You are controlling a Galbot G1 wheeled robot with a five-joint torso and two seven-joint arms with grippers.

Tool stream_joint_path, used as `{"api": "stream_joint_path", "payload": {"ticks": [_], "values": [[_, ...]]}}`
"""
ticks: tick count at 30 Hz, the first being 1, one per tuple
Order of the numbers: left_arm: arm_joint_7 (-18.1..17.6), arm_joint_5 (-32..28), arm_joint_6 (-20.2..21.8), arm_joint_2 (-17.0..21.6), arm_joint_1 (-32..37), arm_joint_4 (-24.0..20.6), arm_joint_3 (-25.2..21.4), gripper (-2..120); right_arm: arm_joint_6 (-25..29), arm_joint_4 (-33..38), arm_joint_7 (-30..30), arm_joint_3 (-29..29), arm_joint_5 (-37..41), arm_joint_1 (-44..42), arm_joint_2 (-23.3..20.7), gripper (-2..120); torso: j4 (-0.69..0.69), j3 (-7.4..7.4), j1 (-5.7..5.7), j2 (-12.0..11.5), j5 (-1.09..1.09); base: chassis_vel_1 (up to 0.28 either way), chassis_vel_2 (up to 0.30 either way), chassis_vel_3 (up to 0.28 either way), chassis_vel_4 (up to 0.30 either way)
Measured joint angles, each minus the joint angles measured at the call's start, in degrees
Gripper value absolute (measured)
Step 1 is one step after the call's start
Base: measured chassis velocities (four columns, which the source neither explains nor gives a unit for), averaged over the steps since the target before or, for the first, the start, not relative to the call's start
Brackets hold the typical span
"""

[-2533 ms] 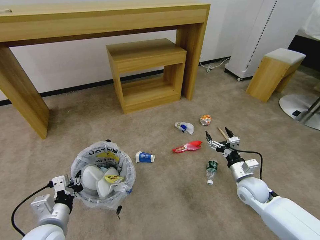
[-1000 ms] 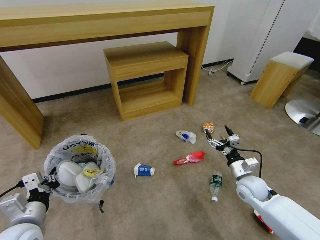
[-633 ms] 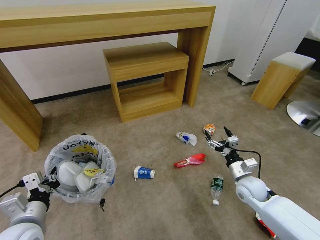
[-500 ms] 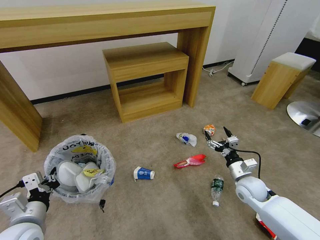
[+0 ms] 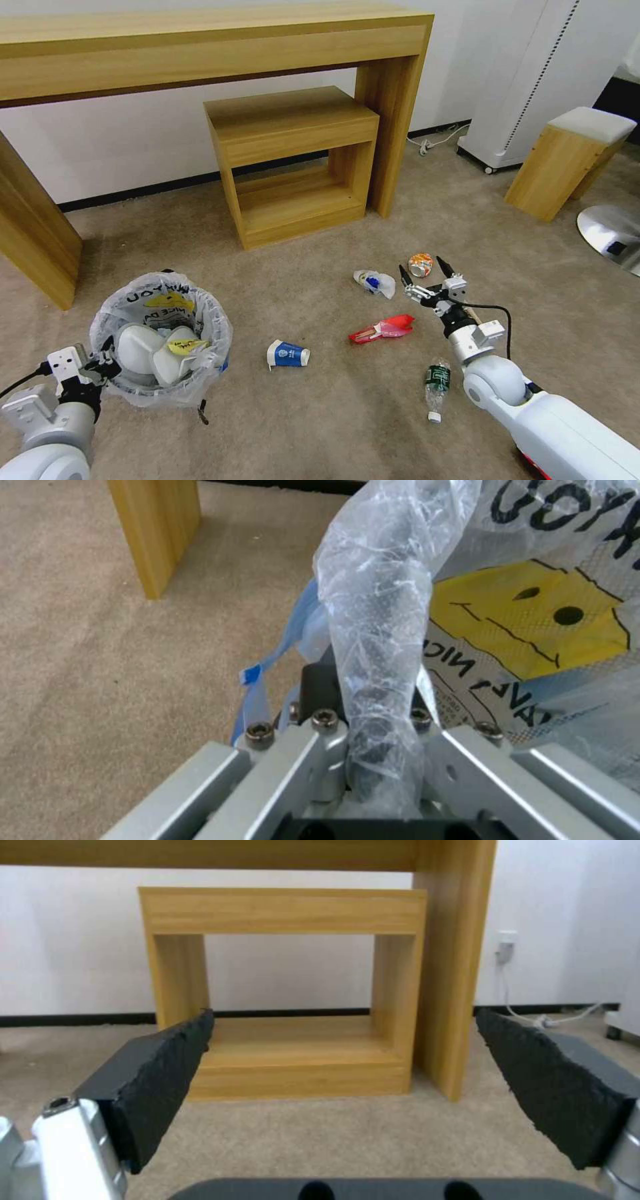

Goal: Pick up the trash bin and place the garbage on the floor into it.

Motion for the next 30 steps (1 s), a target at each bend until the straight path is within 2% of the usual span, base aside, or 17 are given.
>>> {"api": "stream_joint_path", "payload": {"ticks": [7, 12, 15, 21, 23, 28, 30], "values": [[0.1, 0.1, -0.1, 0.1, -0.1, 0.0, 0.4, 1, -0.8, 0.6, -0.4, -0.1, -0.1, 0.2, -0.5, 100, 0.00, 0.00, 0.00, 0.0, -0.01, 0.000, 0.000, 0.000, 0.000], [0.1, 0.4, -0.2, 0.0, -0.2, 0.0, 0.8, 1, -4.3, 3.8, 3.1, -0.3, 3.0, -1.0, -1.6, 100, 0.00, 0.00, -0.01, 0.0, 0.00, 0.000, 0.000, 0.000, 0.000], [0.2, 0.8, -0.3, -0.1, -0.3, 0.3, 1.3, 1, -8.5, 7.5, 8.0, 0.0, 7.9, -3.2, -3.8, 100, 0.00, 0.00, 0.00, 0.0, 0.02, 0.000, 0.000, 0.000, 0.000], [0.2, 1.7, -0.3, -0.7, -0.5, 0.6, 2.2, 1, -11.8, 11.0, 12.1, 1.5, 12.1, -6.7, -7.2, 100, 0.00, 0.00, -0.01, 0.0, -0.01, 0.000, 0.000, 0.000, 0.000], [0.6, 2.6, -0.7, -1.3, -0.6, 1.1, 2.8, 1, -14.2, 12.8, 15.2, 3.2, 16.0, -9.9, -9.4, 100, -0.01, 0.00, -0.01, 0.0, 0.00, 0.000, 0.000, 0.000, 0.000], [0.8, 3.0, -1.0, -1.6, -0.6, 1.4, 2.9, 1, -18.5, 14.5, 20.0, 4.0, 21.7, -13.5, -10.8, 100, 0.00, -0.01, -0.01, 0.0, 0.00, 0.000, 0.000, 0.000, 0.000], [0.8, 3.2, -1.1, -1.8, -0.6, 1.4, 2.9, 1, -22.5, 14.6, 24.8, 4.0, 25.0, -15.9, -10.8, 100, -0.01, 0.00, 0.00, 0.0, 0.00, 0.000, 0.000, 0.000, 0.000]]}}
